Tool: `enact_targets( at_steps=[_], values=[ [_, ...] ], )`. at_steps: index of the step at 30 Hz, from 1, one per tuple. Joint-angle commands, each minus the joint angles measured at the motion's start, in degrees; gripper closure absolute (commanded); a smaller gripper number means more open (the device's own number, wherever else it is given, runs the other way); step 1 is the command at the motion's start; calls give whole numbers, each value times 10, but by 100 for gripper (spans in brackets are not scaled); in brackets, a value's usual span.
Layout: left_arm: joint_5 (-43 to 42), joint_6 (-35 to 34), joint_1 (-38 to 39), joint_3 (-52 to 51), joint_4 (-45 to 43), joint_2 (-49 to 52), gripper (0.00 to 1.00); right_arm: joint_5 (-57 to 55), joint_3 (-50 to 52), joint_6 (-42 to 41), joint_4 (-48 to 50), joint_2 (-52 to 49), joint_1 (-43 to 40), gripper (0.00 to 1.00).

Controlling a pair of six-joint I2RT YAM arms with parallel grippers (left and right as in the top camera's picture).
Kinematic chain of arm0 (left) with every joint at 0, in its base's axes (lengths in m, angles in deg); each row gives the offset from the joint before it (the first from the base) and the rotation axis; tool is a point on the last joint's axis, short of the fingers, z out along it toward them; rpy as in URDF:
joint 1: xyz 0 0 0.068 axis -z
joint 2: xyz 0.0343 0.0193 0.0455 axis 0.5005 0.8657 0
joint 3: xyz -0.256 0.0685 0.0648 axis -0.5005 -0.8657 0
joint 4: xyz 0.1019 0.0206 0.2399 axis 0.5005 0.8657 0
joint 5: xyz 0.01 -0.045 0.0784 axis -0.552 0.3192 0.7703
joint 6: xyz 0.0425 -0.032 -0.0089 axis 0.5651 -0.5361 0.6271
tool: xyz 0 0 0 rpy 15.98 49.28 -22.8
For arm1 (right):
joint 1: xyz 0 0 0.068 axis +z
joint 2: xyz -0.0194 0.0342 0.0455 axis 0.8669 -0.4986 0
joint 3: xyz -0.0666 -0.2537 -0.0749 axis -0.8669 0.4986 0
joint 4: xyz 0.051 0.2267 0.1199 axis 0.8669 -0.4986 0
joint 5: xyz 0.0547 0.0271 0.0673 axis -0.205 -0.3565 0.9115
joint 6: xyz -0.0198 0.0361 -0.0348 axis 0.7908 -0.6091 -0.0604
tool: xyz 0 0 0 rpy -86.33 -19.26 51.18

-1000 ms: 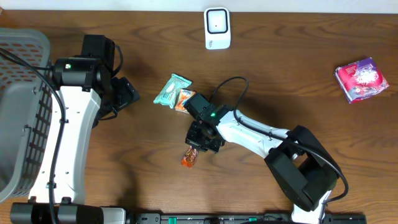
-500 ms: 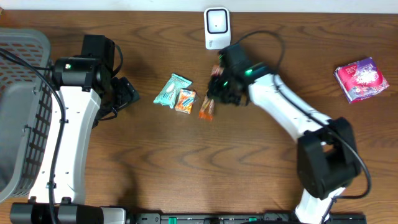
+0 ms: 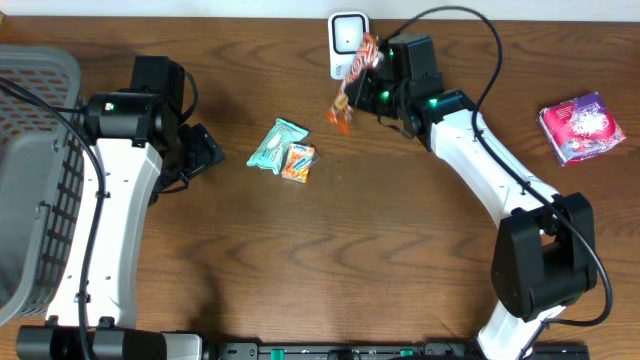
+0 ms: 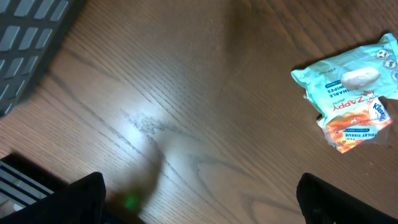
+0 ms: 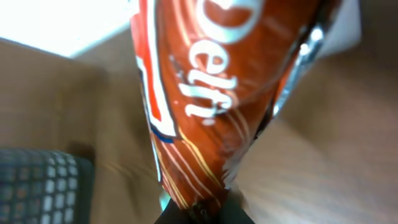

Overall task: Scan the item barcode
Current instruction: 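Raise the bar to the scanner with the right gripper, then carry the bar right and place it beside the purple-red box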

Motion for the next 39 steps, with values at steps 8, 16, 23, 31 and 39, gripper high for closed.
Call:
enact_targets(
  at_steps=[8, 16, 23, 31, 39],
  values=[
    [3, 1, -1, -3, 2, 0, 2, 0, -17, -134, 259, -79, -3, 99],
    [3, 1, -1, -3, 2, 0, 2, 32, -106, -167, 313, -191, -37, 99],
    [3, 1, -1, -3, 2, 0, 2, 71, -160, -143, 307, -240, -53, 99],
    [3, 1, -1, -3, 2, 0, 2, 123, -232, -77, 178, -222, -110, 99],
    [3, 1, -1, -3, 2, 0, 2, -90, -293, 137, -214, -126, -227, 99]
  ],
)
